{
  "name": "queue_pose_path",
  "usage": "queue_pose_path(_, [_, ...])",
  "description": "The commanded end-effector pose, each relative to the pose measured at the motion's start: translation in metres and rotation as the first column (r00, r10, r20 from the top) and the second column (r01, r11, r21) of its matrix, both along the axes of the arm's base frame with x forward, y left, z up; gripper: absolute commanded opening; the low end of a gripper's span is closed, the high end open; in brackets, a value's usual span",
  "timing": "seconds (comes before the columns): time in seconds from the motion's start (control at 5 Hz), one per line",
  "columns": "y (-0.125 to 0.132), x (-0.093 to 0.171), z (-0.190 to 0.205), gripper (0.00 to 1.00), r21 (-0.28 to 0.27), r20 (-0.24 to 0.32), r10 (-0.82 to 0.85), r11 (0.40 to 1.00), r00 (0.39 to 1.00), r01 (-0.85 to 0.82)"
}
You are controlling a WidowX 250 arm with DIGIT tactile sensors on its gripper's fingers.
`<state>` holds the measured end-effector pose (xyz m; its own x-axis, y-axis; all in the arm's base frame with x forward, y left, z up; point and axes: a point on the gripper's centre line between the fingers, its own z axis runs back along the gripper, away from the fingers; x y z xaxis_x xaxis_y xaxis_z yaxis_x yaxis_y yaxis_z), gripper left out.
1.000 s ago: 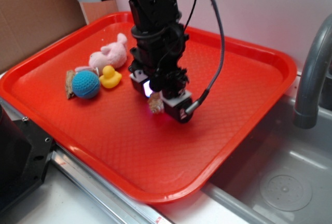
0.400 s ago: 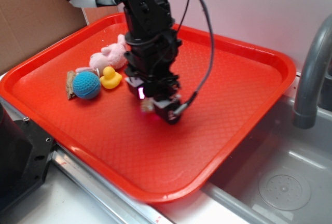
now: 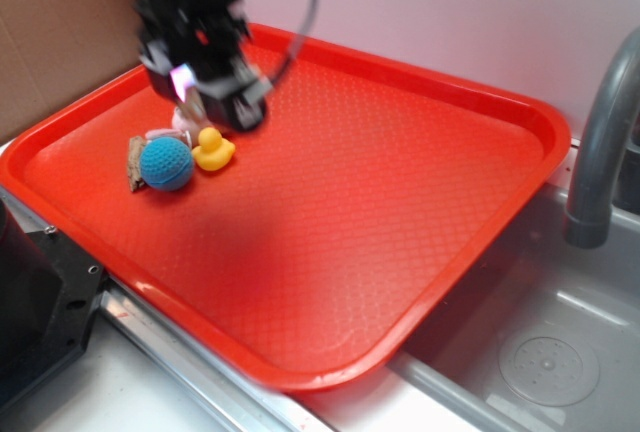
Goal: Grab the shell.
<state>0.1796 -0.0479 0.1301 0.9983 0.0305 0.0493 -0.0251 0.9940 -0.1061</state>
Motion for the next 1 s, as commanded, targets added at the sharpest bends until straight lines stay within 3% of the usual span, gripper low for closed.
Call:
queue_pose_path(0.0, [0.011,-0.001,0.107,0.0,-0.009,0.115,0.031,0.999,0.993,-0.031])
queue_pose_path(0.2, [0.01,0.002,0.13,0.0,-0.006,0.103,0.019,1.0,0.994,-0.019])
queue_pose_path(0.6, [0.008,0.006,0.097,0.0,0.044,0.013,0.039,0.998,0.999,-0.039])
queue_pose_path(0.8, [0.008,0.005,0.09,0.0,0.057,-0.004,0.044,0.997,0.999,-0.044])
